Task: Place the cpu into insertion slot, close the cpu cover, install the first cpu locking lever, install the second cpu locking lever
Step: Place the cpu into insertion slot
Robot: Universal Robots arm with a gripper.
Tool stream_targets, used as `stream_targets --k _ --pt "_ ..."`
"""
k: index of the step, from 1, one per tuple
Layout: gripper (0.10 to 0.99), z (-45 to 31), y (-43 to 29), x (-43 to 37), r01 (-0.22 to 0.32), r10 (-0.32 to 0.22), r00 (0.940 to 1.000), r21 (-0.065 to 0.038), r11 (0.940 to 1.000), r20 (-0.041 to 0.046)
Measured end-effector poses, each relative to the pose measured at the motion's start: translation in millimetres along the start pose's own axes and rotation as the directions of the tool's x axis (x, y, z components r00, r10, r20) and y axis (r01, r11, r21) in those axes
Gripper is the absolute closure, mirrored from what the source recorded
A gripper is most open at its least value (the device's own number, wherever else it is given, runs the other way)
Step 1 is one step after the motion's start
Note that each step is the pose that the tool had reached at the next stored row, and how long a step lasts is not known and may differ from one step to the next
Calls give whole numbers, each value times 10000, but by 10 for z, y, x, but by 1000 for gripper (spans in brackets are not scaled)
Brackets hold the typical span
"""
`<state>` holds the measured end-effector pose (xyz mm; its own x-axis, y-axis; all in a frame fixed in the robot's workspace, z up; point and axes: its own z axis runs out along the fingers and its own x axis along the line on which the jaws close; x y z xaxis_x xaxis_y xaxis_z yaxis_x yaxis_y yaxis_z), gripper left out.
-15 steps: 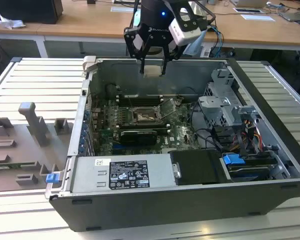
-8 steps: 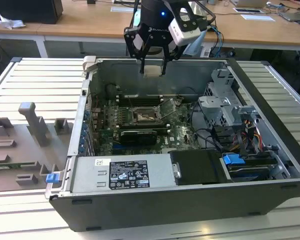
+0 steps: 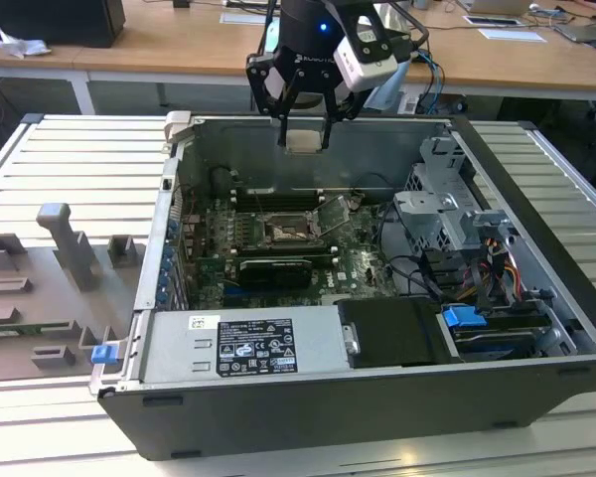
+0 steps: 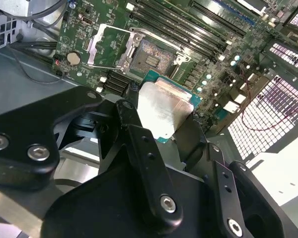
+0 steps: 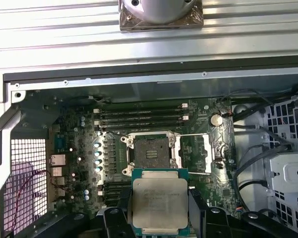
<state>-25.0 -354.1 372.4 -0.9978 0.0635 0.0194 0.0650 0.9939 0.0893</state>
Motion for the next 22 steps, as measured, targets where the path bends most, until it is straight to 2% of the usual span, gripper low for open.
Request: stream_targets --k 22 --pt "549 1 0 0 -494 494 9988 -11 9988 44"
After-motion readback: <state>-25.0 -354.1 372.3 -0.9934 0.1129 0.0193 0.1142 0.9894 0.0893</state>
